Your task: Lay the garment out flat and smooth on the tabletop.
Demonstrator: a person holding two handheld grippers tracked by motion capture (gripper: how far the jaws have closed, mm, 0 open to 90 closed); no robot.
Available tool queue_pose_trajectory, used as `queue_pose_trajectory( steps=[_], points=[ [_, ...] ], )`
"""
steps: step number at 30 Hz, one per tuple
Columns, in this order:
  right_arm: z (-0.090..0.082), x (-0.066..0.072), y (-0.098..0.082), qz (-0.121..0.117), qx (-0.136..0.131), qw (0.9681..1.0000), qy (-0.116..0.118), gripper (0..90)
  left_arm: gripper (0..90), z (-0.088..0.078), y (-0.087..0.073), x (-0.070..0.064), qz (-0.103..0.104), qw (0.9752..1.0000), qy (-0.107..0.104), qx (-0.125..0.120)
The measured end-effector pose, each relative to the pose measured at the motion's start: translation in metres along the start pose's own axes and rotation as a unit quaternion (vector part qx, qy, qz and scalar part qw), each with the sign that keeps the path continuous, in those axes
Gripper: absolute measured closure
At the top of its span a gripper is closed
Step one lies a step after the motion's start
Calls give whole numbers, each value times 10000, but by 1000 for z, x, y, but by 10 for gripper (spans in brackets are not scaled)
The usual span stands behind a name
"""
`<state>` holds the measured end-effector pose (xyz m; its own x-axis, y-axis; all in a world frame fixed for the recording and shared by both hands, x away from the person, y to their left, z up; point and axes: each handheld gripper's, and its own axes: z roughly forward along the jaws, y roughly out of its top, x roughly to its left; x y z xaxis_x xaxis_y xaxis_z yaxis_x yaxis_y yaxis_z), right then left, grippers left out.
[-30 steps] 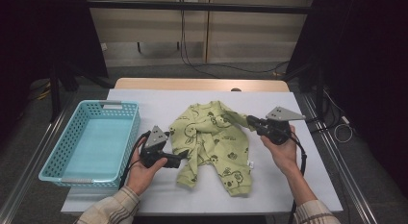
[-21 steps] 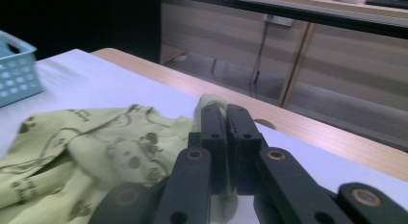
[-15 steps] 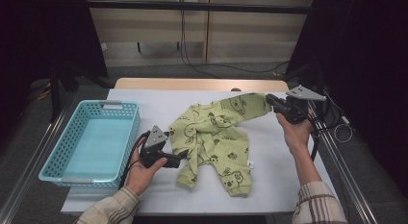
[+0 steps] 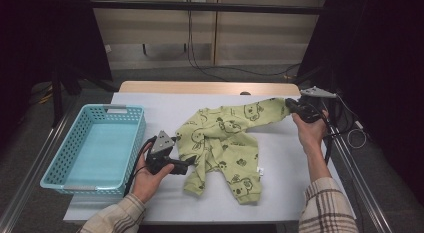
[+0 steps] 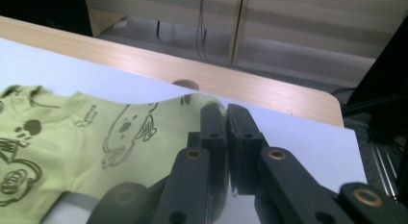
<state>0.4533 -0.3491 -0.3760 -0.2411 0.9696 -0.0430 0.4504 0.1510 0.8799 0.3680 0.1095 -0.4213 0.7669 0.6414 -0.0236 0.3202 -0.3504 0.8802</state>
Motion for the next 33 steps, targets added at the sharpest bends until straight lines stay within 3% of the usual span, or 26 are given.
queue_pose_trajectory(
  steps=[8, 20, 24, 27, 33],
  points=[
    [11, -10, -10, -28, 239, 9995, -192, 859, 56, 0, 0, 0, -16, 10000, -16, -22],
    [11, -33, -21, 132, 320, 9983, -462, 880, 56, 1, 0, 0, -2, 10000, -71, 27],
    [8, -29, -23, 100, 315, 9986, -407, 801, 56, 2, 0, -1, 19, 10000, -87, -18],
    [3, -21, -24, 23, 178, 9994, -311, 656, 57, 2, 1, 0, -14, 9999, -93, -46],
    [-18, 5, -30, -42, -204, 9997, 120, 455, 61, 3, 1, 2, -154, 9996, -89, -240]
  ],
)
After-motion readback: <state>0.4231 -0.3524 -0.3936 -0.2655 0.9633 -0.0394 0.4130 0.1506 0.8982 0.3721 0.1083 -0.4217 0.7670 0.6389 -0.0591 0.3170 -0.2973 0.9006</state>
